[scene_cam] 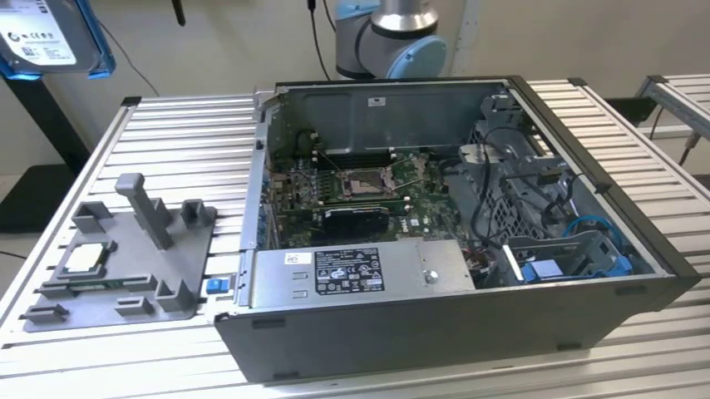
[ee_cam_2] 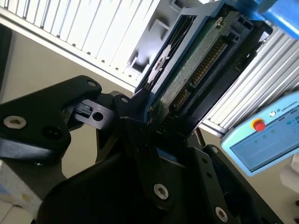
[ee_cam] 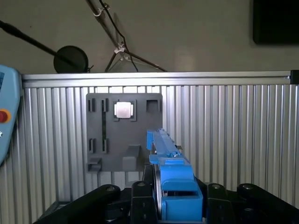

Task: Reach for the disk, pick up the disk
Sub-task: 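Pick up the disk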

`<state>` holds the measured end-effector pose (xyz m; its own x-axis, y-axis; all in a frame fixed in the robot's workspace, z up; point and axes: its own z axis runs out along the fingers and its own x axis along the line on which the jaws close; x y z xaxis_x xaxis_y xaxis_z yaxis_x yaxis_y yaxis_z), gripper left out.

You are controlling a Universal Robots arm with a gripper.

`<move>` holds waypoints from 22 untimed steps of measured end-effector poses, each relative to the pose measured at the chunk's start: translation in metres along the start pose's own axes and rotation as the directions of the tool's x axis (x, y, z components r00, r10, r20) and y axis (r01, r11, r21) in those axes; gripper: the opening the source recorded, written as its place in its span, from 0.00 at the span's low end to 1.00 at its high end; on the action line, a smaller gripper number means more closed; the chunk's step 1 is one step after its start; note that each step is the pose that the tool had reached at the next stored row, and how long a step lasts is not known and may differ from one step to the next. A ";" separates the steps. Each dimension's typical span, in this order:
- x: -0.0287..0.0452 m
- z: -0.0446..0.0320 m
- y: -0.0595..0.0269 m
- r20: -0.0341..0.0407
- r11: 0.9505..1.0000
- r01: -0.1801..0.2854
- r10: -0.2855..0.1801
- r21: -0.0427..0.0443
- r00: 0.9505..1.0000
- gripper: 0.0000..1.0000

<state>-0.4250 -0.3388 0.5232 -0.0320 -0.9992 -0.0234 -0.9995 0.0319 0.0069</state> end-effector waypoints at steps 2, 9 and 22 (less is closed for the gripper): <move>-0.0001 0.0000 -0.0044 0.000 1.000 0.000 0.000 0.000 1.000 0.00; -0.0006 -0.0001 -0.0190 0.000 1.000 0.000 0.000 0.000 1.000 0.00; -0.0015 -0.0003 -0.0467 0.000 1.000 0.000 0.000 -0.001 1.000 0.00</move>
<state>-0.3783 -0.3388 0.5232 -0.0321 -0.9992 -0.0233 -0.9995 0.0319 0.0077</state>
